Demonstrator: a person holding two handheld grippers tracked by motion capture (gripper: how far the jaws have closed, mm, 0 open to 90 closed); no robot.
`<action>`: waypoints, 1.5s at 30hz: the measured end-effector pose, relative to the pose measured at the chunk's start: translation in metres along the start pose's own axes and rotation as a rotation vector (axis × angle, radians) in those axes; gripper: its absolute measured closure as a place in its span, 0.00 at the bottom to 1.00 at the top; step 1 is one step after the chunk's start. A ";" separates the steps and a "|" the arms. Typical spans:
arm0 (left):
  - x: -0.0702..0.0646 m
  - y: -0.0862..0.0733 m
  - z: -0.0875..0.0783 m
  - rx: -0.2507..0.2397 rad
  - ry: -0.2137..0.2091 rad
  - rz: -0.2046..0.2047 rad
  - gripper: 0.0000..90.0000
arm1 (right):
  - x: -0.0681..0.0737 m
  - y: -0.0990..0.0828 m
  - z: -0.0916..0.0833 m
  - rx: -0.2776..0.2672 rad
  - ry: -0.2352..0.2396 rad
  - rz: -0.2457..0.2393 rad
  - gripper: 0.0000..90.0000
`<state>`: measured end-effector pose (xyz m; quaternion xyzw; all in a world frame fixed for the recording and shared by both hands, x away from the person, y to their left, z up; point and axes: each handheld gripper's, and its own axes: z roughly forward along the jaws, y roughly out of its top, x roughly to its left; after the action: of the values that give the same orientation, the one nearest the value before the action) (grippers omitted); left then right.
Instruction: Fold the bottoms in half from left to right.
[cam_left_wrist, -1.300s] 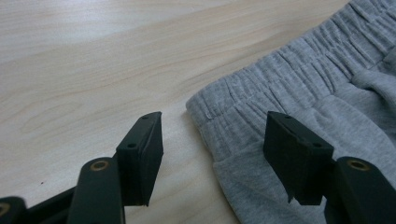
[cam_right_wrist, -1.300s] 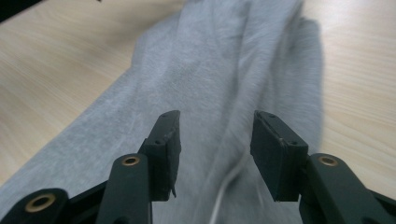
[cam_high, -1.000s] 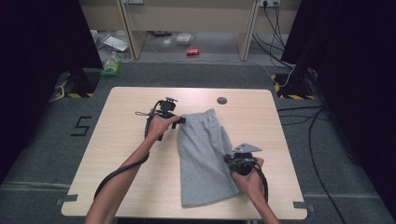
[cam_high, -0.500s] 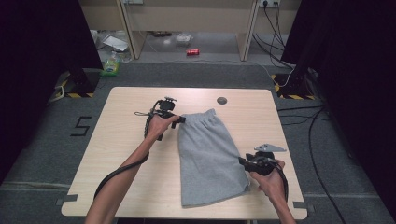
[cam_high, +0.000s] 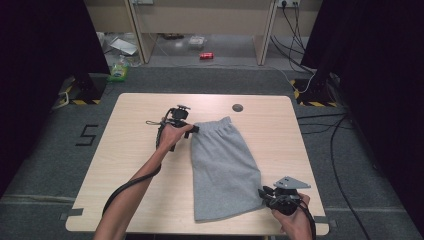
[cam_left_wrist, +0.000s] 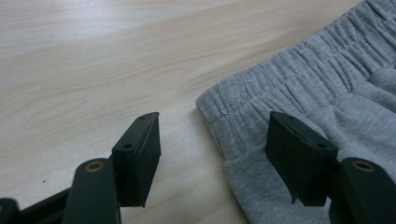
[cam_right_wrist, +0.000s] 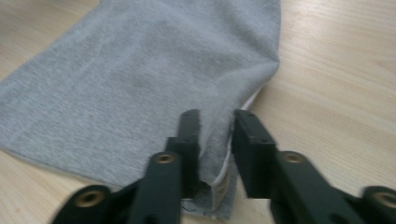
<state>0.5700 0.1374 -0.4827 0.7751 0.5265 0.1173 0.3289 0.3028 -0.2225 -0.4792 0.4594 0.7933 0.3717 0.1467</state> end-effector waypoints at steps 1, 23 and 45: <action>0.000 0.000 0.000 -0.001 -0.001 -0.001 0.39 | -0.003 -0.001 0.000 -0.001 -0.002 -0.004 0.92; 0.003 0.003 0.009 -0.017 0.007 0.000 0.40 | -0.016 -0.013 -0.007 0.006 -0.054 0.061 0.74; -0.001 -0.005 -0.002 -0.009 -0.050 -0.061 0.34 | 0.063 0.055 0.066 -0.016 0.192 -0.100 0.56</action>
<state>0.5644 0.1386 -0.4841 0.7599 0.5410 0.0900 0.3488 0.3413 -0.1233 -0.4770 0.3804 0.8226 0.4125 0.0919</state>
